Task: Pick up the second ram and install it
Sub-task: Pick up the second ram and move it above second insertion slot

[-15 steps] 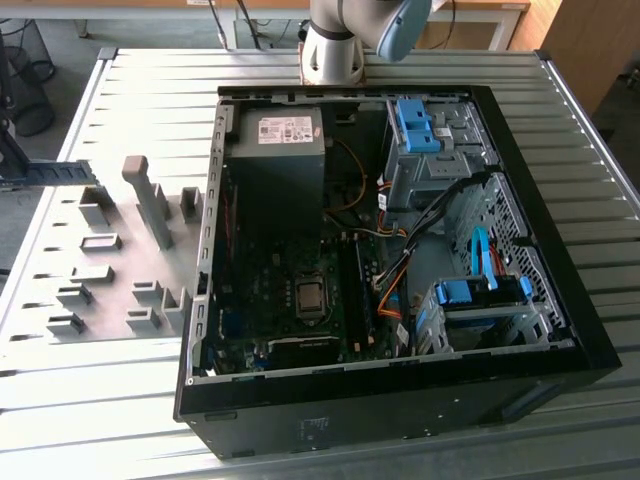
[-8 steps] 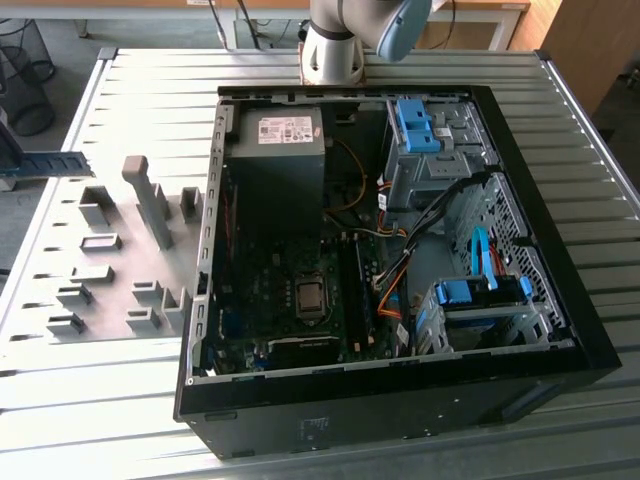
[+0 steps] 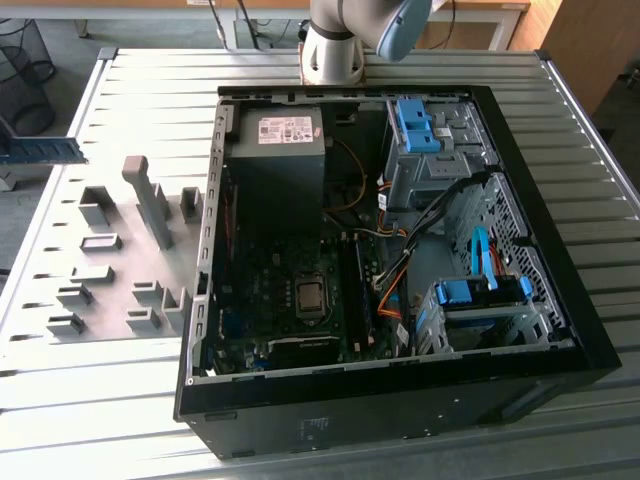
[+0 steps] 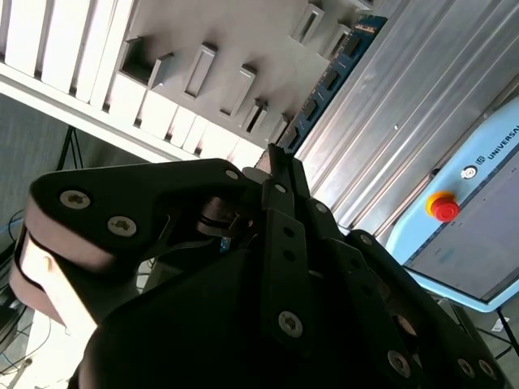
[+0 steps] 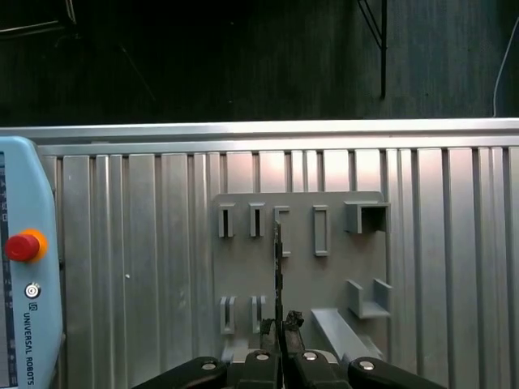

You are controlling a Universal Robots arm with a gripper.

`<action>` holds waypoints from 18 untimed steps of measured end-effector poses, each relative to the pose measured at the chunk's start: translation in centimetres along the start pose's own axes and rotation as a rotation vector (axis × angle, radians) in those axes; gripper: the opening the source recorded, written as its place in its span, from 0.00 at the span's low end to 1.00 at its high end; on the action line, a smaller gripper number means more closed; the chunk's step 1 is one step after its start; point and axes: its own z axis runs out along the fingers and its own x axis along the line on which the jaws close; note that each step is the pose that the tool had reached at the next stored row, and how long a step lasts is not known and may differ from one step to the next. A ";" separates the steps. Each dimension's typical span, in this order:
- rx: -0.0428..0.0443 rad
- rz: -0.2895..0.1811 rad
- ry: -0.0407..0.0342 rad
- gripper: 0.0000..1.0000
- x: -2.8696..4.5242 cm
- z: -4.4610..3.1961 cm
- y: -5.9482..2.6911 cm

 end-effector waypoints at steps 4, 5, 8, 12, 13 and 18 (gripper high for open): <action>0.0000 0.000 0.0000 0.13 -0.02 -0.58 0.01; 0.0001 0.000 0.0000 0.13 -0.02 -0.61 0.01; 0.0001 0.000 0.0000 0.13 -0.02 -0.61 0.01; 0.0001 0.000 0.0000 0.13 -0.02 -0.62 0.01; 0.0000 0.000 0.0001 0.13 -0.03 -0.63 -0.01; 0.0000 0.000 0.0000 0.13 -0.04 -0.63 -0.37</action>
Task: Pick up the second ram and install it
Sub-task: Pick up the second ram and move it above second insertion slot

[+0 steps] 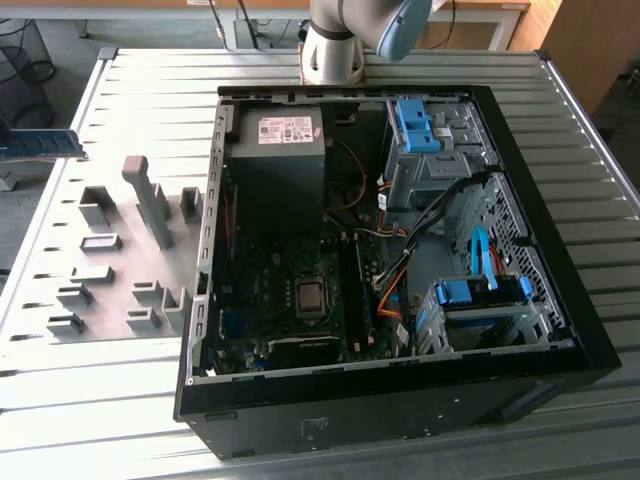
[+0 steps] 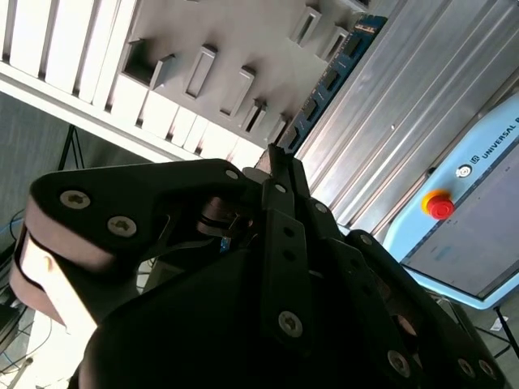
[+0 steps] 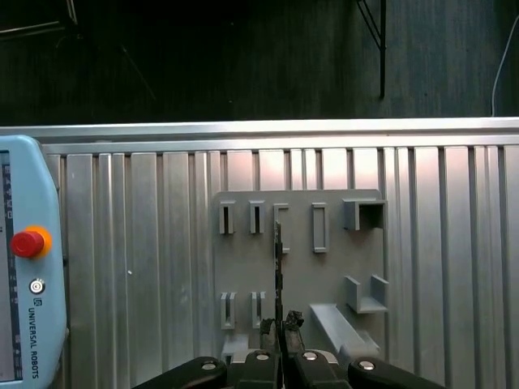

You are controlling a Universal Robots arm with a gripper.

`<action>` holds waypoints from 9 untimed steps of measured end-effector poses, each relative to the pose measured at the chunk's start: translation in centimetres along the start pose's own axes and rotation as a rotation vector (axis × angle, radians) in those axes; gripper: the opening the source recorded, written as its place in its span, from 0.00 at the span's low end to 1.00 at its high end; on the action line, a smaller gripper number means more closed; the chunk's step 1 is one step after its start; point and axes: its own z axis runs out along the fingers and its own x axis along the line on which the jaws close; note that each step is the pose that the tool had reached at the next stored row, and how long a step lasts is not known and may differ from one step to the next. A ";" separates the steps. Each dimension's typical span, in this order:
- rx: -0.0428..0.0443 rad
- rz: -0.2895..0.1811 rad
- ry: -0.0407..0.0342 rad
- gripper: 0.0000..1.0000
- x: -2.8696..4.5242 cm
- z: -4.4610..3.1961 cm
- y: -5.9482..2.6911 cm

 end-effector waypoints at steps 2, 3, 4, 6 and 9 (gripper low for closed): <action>0.0001 0.000 0.0000 0.13 -0.01 0.00 -0.23; 0.0001 0.000 0.0000 0.13 -0.01 0.00 -0.35; 0.0000 0.000 0.0000 0.13 -0.02 0.00 -0.48; 0.0001 0.000 -0.0001 0.13 -0.03 0.00 -0.77; 0.0001 0.000 0.0000 0.13 -0.05 0.00 -1.15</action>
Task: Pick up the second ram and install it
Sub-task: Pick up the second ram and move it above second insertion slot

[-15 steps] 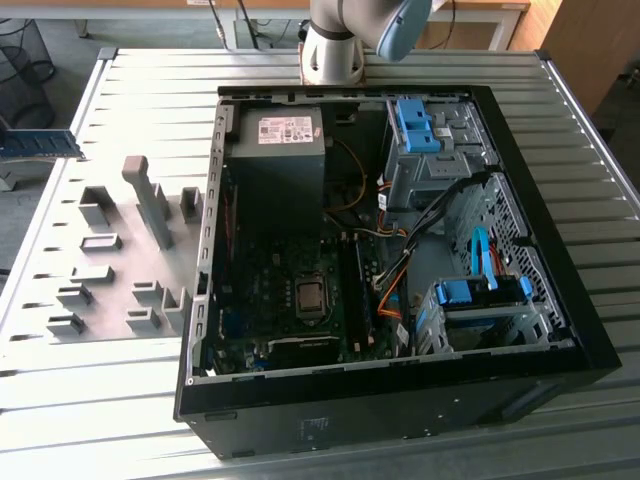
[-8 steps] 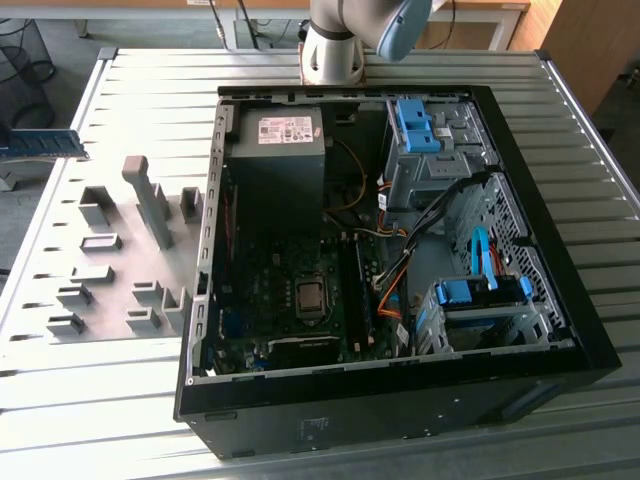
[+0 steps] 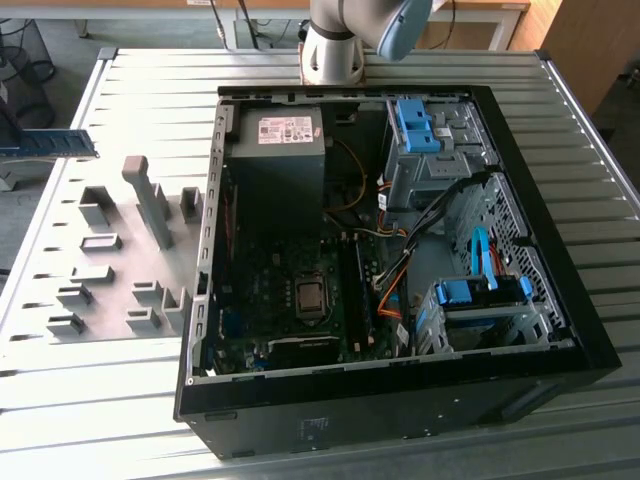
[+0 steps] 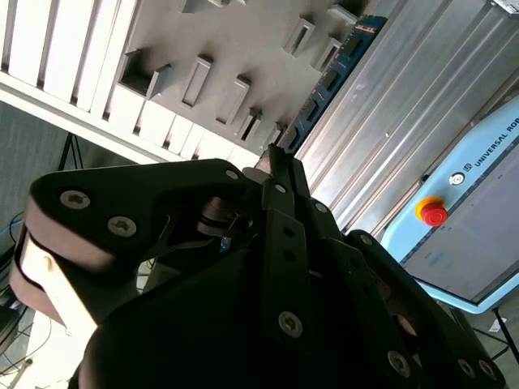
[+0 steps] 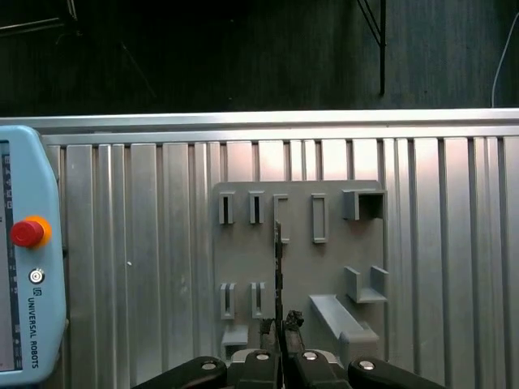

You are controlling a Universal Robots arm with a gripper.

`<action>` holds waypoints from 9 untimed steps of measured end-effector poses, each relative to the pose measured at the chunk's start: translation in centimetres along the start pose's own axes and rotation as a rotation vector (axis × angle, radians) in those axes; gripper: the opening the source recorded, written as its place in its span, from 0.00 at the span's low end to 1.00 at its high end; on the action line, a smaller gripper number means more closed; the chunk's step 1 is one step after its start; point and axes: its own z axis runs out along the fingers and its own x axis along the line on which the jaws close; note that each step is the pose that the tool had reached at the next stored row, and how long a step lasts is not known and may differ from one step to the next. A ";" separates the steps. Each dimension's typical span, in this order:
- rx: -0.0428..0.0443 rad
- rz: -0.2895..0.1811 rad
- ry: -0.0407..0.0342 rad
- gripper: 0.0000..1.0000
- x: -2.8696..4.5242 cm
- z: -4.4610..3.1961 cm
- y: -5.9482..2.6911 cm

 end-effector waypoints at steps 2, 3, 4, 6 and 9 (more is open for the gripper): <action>-0.0001 0.000 0.0000 0.13 -0.01 0.00 -0.23; 0.0000 0.000 0.0000 0.13 -0.01 0.00 -0.35; -0.0001 0.000 0.0000 0.13 -0.02 0.00 -0.47; 0.0000 0.000 0.0000 0.13 -0.03 0.00 -0.70; 0.0000 0.000 0.0001 0.13 -0.04 0.00 -0.93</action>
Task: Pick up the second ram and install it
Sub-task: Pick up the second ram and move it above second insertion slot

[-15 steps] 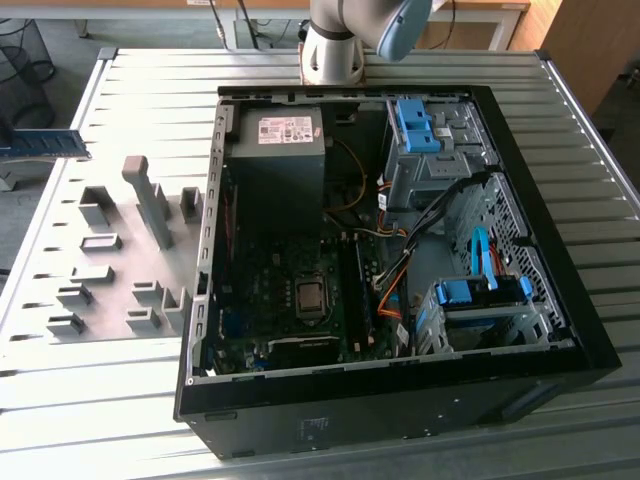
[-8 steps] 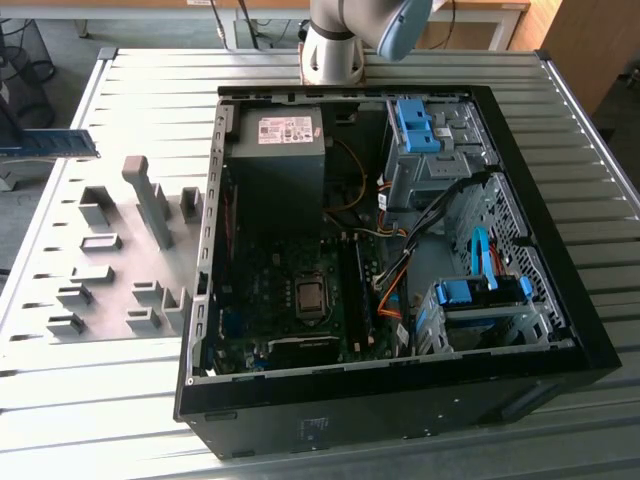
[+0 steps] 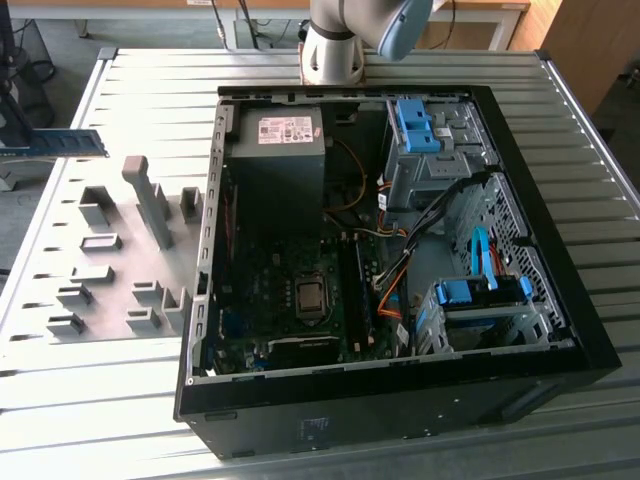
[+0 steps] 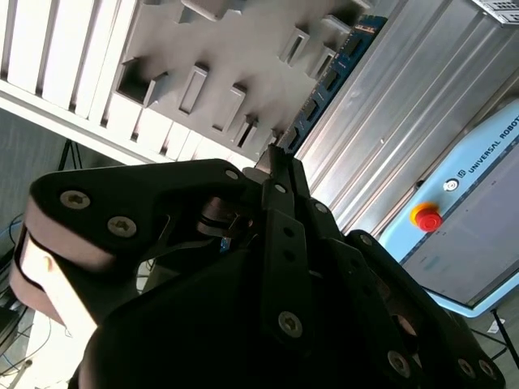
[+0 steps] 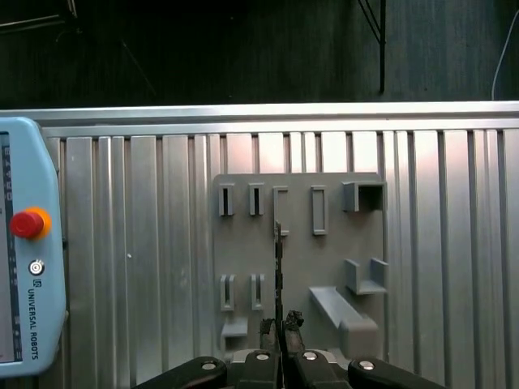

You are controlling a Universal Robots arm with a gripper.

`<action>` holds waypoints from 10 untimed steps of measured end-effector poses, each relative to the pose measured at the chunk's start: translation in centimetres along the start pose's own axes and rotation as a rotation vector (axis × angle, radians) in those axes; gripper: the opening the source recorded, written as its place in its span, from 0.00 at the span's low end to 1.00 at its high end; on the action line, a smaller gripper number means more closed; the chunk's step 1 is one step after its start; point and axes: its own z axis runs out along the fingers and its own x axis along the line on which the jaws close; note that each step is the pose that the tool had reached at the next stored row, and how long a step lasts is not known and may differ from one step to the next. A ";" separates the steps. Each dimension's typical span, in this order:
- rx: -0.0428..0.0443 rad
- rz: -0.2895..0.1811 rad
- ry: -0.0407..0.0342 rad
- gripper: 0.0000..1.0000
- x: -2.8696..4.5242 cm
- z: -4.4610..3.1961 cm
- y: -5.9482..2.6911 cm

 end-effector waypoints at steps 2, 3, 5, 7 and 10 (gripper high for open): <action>0.0000 0.000 -0.0001 0.13 0.00 0.00 -0.13; 0.0000 0.000 0.0000 0.13 -0.01 0.00 -0.20; 0.0000 0.000 0.0000 0.13 -0.01 0.00 -0.36; 0.0000 0.000 -0.0001 0.13 -0.02 0.00 -0.54; 0.0000 0.000 0.0000 0.13 -0.03 0.00 -0.75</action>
